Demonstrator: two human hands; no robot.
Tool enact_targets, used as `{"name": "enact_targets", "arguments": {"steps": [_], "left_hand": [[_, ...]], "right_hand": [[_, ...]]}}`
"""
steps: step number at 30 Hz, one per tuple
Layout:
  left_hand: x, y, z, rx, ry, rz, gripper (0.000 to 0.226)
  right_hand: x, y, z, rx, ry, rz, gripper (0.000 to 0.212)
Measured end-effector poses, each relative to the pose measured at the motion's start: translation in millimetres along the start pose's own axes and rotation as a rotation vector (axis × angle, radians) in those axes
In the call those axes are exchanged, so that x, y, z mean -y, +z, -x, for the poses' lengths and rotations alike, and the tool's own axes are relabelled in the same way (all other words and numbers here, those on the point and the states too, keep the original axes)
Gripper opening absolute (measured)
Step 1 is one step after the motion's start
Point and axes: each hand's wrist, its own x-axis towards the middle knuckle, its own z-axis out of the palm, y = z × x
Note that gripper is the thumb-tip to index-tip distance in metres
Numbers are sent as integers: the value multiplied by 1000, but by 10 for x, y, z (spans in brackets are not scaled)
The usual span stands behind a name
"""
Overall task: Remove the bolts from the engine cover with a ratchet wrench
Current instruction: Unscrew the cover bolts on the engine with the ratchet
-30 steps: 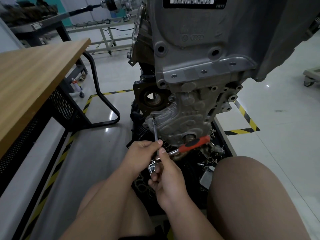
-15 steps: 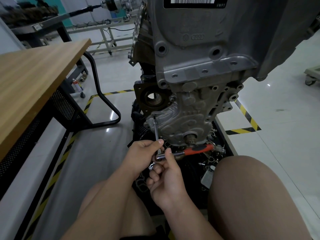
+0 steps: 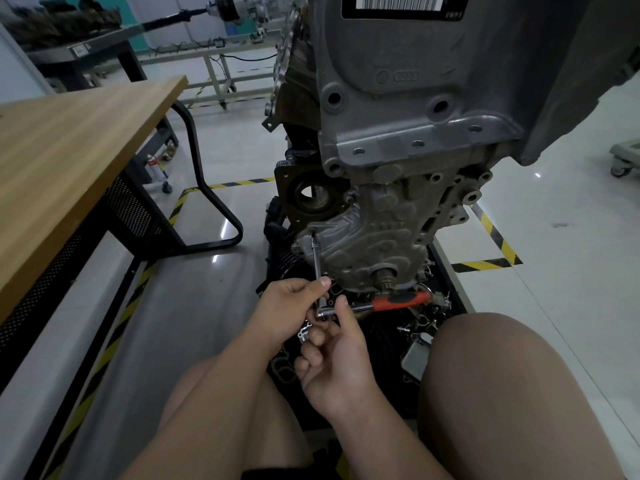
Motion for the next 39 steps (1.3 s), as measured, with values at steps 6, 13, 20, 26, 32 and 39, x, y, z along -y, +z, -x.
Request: {"name": "enact_targets", "arguments": {"steps": [6,13,20,26,32,39], "left_hand": [[30,-9,4,27,30,7,31],[37,-4,-19,-28,61,-36,37],[12,12,-14,20,63,24,48],[-4,10,-16,30,69,24,50],[-27,-3,4,16,71,23,49],[-79,-42,-24,-103,-60,124,30]], "right_hand": [[156,0,-64,-99,-314,671,36],[181,17,-117,-134,-384,859,57],[253,59,-169,-74,-291,703,50],[296,56,-162,4,-217,638,47],[297,49,-123,130,-79,447,48],[324,54,-69,146,-73,588,42]]}}
